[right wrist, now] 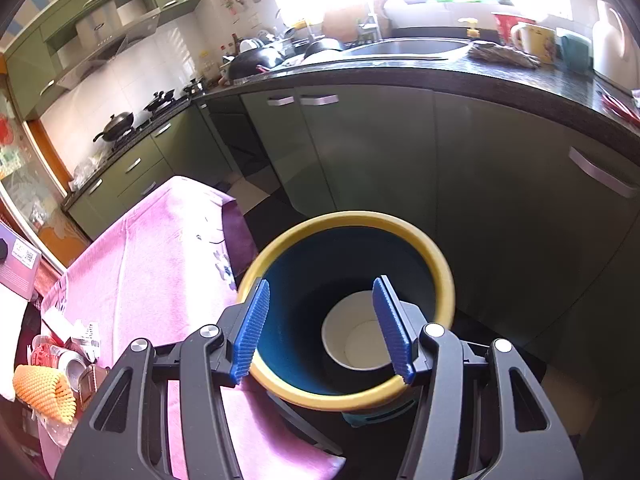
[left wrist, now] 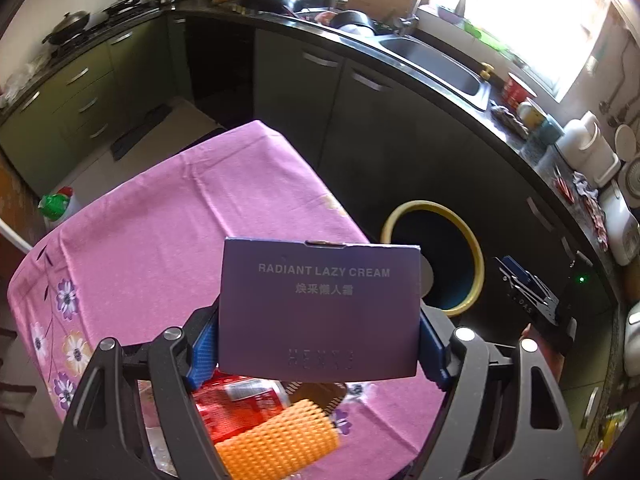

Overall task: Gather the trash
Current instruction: 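Carry the cream box over the bin and open the left gripper, then grasp the brown plastic lid with the right gripper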

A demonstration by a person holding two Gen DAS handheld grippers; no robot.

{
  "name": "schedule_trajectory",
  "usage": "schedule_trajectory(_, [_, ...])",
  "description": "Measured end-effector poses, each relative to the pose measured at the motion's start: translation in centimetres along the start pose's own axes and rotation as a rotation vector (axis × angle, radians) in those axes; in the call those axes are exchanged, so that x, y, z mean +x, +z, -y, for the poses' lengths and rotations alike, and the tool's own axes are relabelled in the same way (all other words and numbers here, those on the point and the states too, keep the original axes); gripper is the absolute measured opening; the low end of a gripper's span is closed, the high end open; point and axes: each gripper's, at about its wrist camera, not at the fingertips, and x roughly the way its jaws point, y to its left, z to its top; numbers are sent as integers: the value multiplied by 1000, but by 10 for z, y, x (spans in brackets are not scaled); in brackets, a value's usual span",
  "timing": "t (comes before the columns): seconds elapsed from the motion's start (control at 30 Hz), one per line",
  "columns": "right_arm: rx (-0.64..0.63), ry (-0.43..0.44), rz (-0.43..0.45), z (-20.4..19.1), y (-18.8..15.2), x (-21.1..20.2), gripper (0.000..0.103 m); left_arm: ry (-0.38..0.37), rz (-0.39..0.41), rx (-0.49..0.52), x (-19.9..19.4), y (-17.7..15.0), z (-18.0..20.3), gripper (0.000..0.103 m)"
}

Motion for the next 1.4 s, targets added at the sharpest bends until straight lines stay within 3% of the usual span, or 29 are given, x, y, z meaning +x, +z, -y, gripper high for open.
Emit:
schedule_trajectory(0.33, [66, -39, 64, 56, -10, -39, 54, -117, -125, 206, 74, 14, 149, 75])
schedule_trajectory(0.43, [83, -42, 70, 71, -14, -46, 54, -114, -153, 242, 103, 17, 180, 75])
schedule_trajectory(0.63, [119, -44, 75, 96, -19, -57, 57, -104, -215, 245, 169, 20, 222, 76])
schedule_trajectory(0.77, [128, -34, 78, 100, -22, -60, 58, -94, -231, 210, 193, 24, 226, 76])
schedule_trajectory(0.87, [122, -37, 73, 100, -23, -60, 58, -118, -190, 194, 182, 27, 220, 79])
schedule_trajectory(0.93, [120, -41, 66, 101, -21, -58, 58, -139, -153, 195, 166, 29, 215, 88])
schedule_trajectory(1.23, [84, -20, 40, 76, -22, -49, 59, -256, -27, 183, 80, 27, 181, 89])
schedule_trajectory(1.4, [16, 29, 1, 46, -22, -37, 59, -231, 82, 152, 21, 1, 129, 89])
